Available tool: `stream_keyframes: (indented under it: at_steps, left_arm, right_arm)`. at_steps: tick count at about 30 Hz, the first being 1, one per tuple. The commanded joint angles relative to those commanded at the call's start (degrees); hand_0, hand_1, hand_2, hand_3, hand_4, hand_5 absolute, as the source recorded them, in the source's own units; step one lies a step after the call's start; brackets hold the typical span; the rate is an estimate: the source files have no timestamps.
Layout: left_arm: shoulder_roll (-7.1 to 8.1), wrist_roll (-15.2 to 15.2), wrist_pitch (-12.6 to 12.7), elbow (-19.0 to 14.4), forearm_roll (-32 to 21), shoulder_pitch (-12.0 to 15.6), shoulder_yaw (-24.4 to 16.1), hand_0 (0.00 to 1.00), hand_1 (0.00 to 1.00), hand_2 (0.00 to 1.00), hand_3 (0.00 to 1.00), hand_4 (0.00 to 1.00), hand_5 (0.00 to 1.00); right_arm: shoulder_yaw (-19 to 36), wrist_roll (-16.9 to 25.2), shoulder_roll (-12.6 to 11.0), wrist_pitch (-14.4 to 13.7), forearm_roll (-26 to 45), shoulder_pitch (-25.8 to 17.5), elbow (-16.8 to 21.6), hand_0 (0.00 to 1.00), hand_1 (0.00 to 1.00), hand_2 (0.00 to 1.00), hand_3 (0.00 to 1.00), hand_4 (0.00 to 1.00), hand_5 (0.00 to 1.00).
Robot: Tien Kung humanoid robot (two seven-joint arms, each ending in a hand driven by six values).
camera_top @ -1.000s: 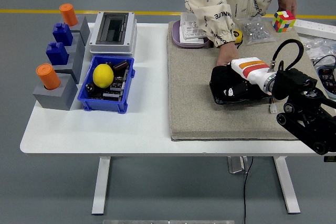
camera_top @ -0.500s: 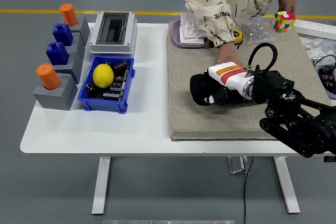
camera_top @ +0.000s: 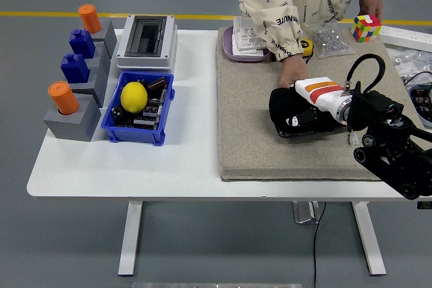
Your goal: Pick the rag up,wipe the panel,place it on the desk
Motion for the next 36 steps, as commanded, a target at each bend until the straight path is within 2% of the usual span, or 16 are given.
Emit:
stream_keyframes:
  at_steps: [17, 23, 36]
  left_arm:
    - [-0.05, 0.0, 0.0, 0.0, 0.2, 0.3, 0.1, 0.650, 0.697, 0.747, 0.568, 0.599, 0.480]
    - [-0.05, 0.1, 0.0, 0.0, 0.3, 0.5, 0.1, 0.650, 0.697, 0.747, 0.568, 0.600, 0.480]
    - [-0.07, 0.1, -0.1, 0.0, 0.3, 0.3, 0.3, 0.650, 0.698, 0.747, 0.567, 0.600, 0.479]
  right_arm:
    - [9.9, 0.2, -7.6, 0.2, -1.3, -6.0, -3.5, 0.309, 0.453, 0.499, 0.498, 0.806, 0.250]
    - [12.6, 0.2, -9.4, 0.2, -1.8, -7.5, -4.7, 0.310, 0.453, 0.498, 0.497, 0.804, 0.250]
    - [17.4, 0.2, -11.9, 0.3, -2.8, -10.1, -4.9, 0.309, 0.453, 0.498, 0.498, 0.805, 0.251]
